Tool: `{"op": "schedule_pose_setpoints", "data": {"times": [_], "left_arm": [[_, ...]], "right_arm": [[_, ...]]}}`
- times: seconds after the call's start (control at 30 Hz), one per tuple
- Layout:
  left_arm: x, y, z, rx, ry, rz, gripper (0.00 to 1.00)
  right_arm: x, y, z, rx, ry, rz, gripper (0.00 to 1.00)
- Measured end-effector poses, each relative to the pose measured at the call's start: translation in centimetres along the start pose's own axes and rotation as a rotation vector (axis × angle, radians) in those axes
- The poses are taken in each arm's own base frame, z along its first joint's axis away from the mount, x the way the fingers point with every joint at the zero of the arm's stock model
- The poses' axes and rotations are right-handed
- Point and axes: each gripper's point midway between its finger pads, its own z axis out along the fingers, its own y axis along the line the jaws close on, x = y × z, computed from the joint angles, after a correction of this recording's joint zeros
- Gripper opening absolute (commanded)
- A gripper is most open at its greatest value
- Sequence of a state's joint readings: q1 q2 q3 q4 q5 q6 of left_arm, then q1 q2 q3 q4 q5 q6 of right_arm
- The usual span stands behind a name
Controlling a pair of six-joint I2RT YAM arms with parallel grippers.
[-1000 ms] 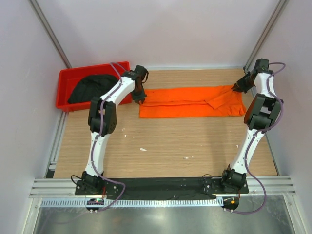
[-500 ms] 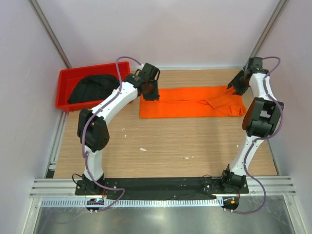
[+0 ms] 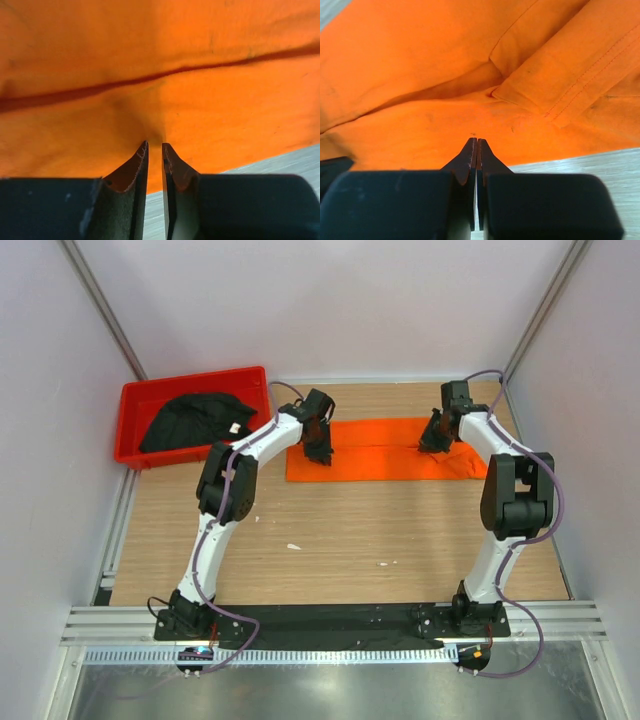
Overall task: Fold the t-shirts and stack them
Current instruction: Fold the tshirt
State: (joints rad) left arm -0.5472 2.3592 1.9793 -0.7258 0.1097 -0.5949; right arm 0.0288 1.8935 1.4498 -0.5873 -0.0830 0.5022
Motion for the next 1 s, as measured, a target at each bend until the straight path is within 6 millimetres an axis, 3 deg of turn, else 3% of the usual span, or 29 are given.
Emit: {"op": "schedule_pose_setpoints", "data": {"times": [0.17, 0.47, 0.73, 1.0], "left_arm": [[-1.4, 1.5, -0.3, -0.024, -0.026, -0.027, 0.17], [-0.9, 2.2, -0.1, -0.034, -0.020, -0.031, 0.16], [-0.9, 2.2, -0.1, -0.035, -0.019, -0.025, 0.16], [0.4, 2.8, -0.8, -0.048, 0.004, -0.003, 0.17]], "right_arm": [[0.4, 0.0, 1.2, 0.021, -0.021, -0.023, 0.01], [0.6, -1.4, 4.1, 0.102, -0.005, -0.029, 0.01], [-1.4, -1.2, 4.5, 0.125, -0.056, -0.030, 0.01], [-2.9, -0.7, 7.1, 0.131, -0.067, -0.043, 0.01]]}}
